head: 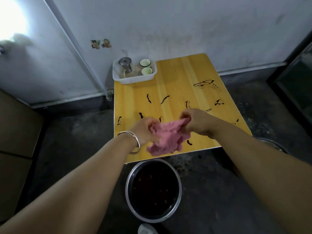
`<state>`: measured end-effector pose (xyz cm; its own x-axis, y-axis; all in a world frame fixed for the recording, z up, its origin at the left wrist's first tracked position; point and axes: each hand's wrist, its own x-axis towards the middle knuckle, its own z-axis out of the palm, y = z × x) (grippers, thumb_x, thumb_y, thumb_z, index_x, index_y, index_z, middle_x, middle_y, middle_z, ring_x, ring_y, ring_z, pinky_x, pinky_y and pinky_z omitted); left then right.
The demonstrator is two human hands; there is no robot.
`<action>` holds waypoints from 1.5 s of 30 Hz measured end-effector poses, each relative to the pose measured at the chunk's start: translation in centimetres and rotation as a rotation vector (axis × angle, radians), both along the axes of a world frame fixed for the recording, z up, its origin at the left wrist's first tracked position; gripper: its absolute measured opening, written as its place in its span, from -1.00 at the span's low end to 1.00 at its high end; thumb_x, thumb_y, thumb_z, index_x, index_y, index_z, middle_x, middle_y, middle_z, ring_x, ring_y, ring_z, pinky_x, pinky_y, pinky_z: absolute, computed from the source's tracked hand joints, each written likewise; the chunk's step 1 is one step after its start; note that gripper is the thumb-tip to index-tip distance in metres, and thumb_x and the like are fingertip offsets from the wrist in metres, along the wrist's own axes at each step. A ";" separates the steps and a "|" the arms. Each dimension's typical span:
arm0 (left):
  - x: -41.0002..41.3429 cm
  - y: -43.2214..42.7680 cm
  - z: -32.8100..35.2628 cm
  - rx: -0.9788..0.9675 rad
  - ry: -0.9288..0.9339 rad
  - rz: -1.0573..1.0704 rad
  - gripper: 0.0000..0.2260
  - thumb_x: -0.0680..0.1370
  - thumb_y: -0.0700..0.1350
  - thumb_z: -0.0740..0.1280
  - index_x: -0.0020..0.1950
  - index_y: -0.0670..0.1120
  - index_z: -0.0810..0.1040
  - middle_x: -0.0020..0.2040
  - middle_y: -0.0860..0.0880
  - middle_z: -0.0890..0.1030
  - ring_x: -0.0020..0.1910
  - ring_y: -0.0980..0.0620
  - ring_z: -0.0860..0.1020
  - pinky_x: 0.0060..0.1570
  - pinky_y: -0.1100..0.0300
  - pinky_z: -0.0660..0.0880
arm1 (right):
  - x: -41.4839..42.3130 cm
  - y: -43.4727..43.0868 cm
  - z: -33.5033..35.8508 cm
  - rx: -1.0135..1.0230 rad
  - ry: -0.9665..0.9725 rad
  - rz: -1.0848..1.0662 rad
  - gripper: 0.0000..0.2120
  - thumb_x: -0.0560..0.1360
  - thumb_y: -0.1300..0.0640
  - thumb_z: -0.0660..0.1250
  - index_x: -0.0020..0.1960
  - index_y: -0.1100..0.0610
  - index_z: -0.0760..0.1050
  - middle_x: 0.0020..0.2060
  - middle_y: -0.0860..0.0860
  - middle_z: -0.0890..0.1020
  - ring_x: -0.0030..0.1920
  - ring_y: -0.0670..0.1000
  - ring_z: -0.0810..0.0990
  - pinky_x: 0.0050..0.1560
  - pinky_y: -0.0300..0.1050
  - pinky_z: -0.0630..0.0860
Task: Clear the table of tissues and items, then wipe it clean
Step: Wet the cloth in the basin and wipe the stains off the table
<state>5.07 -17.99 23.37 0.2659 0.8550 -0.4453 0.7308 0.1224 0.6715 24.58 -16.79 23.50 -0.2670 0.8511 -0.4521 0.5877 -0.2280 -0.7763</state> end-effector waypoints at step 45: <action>-2.8 10.5 -5.6 -0.176 -0.038 0.302 -0.75 0.39 -0.33 0.41 -0.22 0.02 0.49 -0.26 -0.09 0.55 -0.34 -0.02 0.51 -0.25 0.10 0.56 | -0.5 15.7 -7.6 -0.278 0.159 0.332 -0.91 0.39 0.30 0.40 -0.19 0.12 0.60 -0.23 0.04 0.59 -0.15 -0.02 0.50 -0.06 -0.15 0.43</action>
